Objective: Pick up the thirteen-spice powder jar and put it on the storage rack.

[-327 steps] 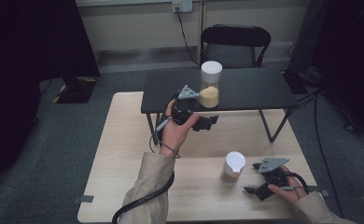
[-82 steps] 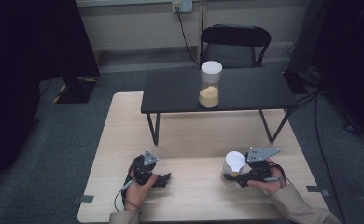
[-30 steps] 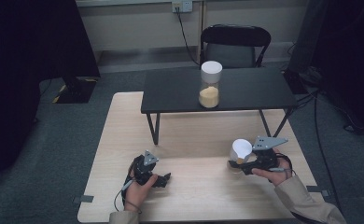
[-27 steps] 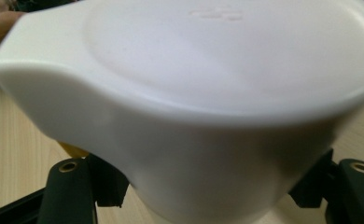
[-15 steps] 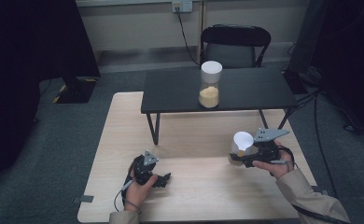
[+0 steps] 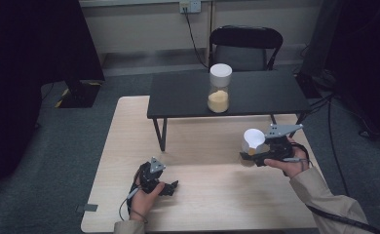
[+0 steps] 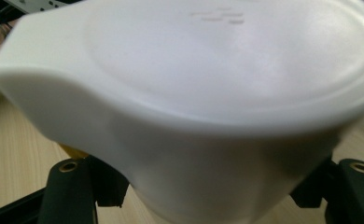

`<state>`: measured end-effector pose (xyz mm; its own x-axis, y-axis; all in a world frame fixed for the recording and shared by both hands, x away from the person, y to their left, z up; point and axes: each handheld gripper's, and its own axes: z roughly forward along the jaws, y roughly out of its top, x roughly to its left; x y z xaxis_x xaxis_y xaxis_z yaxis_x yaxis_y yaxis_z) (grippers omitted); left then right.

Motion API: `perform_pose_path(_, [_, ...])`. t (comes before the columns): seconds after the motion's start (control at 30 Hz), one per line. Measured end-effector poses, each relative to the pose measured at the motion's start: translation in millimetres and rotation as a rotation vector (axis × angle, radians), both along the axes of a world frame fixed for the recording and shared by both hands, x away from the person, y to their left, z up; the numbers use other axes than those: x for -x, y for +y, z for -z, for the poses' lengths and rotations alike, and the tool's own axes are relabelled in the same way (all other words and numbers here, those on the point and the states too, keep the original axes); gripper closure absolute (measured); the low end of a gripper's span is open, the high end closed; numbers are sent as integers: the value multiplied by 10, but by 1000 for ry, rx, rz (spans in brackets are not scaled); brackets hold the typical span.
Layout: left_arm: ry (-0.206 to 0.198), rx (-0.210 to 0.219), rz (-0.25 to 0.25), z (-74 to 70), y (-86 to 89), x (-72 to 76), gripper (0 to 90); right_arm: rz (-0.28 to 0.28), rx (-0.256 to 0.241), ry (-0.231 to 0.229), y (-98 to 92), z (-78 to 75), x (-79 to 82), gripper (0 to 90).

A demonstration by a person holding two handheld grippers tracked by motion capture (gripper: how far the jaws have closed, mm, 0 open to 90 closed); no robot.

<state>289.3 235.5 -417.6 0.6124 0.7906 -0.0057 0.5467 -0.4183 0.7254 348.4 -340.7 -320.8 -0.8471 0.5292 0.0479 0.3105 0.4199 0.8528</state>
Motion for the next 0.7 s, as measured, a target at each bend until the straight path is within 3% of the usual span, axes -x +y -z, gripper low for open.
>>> perform_pose_path(0.7, [0, -1, 0, -1, 0, -1, 0, 0, 22, -13, 82, -485, -135, 299])
